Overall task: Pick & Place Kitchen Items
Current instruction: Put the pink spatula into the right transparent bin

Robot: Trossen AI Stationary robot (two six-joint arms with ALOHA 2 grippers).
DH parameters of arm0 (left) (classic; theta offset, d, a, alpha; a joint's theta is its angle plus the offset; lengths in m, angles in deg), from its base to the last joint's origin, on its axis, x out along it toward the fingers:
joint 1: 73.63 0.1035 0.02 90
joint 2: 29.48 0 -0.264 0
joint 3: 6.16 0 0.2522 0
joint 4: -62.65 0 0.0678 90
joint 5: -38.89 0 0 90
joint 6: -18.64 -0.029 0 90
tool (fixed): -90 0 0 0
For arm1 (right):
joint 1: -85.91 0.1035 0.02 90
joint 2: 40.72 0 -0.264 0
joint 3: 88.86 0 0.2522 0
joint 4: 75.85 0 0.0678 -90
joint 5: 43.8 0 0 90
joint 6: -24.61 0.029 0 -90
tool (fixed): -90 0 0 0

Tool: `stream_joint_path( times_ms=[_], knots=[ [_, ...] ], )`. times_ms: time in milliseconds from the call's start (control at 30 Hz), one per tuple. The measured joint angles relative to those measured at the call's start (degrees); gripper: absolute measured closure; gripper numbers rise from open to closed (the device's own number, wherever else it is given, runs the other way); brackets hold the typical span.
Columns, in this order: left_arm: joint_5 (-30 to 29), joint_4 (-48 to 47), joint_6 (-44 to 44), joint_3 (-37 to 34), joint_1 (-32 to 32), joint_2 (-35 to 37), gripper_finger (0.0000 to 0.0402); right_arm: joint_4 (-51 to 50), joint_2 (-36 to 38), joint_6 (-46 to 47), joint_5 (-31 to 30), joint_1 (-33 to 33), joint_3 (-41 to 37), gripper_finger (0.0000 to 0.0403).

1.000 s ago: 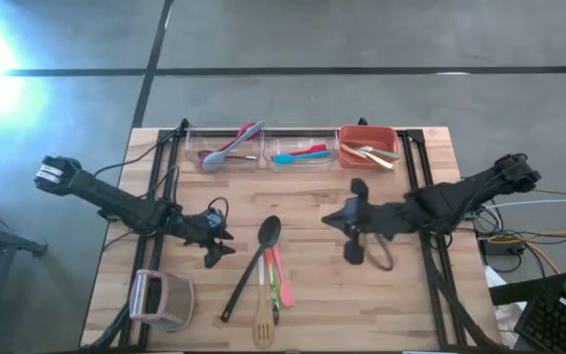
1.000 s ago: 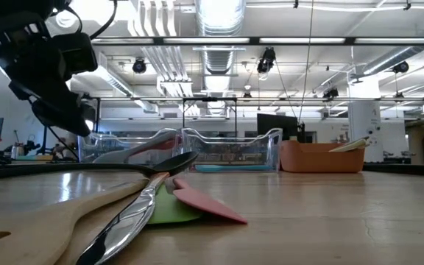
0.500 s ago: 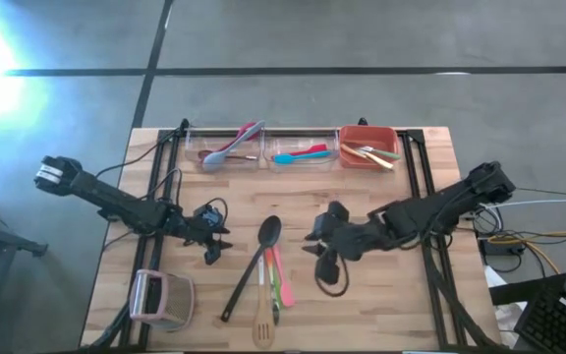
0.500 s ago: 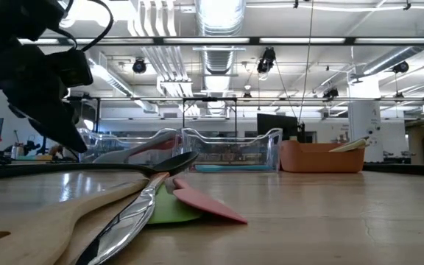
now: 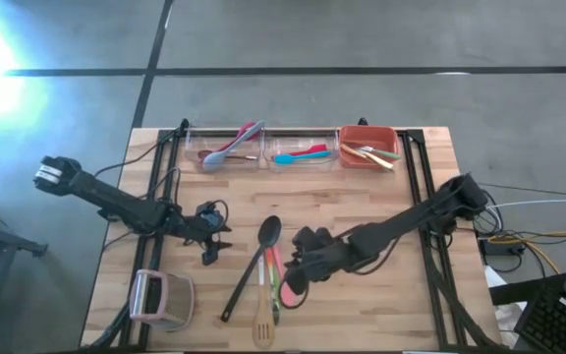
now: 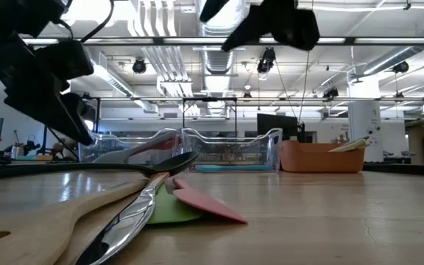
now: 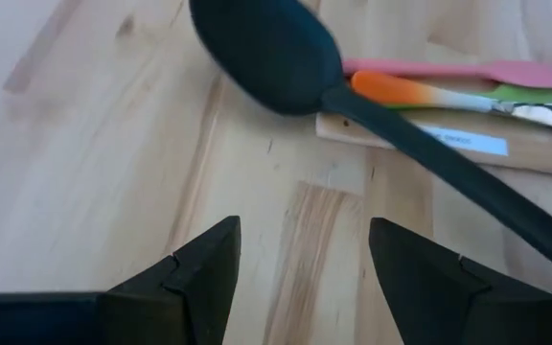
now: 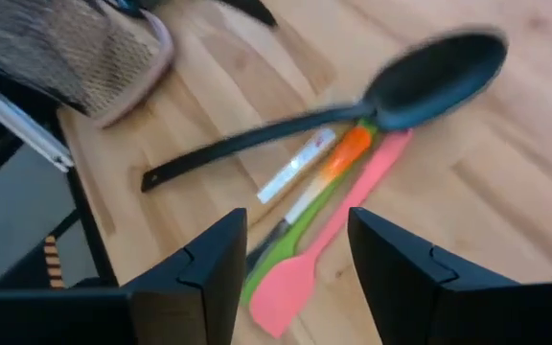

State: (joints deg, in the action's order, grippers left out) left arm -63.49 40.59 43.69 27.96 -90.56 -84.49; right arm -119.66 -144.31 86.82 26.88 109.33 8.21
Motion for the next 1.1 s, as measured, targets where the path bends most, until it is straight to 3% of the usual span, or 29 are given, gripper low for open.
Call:
stream_joint_path(
  times_ms=[300,667,800,1100],
  knots=[
    [-1.24,-0.31,-5.05,2.11,0.0,3.07,0.0168,4.33,-6.41,3.51,3.05,1.03,0.0,0.0223],
    [-8.76,-0.76,-5.98,2.2,0.04,5.66,0.0168,10.96,-14.66,2.5,4.7,2.67,1.64,0.0223],
    [-8.06,-1.21,-4.14,2.02,0.04,5.78,0.0168,1.99,-17.73,2.2,3.31,3.48,8.51,0.0223],
    [-6.99,-5.49,-0.51,1.87,-0.03,5.7,0.0168,-22.97,-30.19,-0.56,2.61,4.65,32.22,0.0223]
  ],
)
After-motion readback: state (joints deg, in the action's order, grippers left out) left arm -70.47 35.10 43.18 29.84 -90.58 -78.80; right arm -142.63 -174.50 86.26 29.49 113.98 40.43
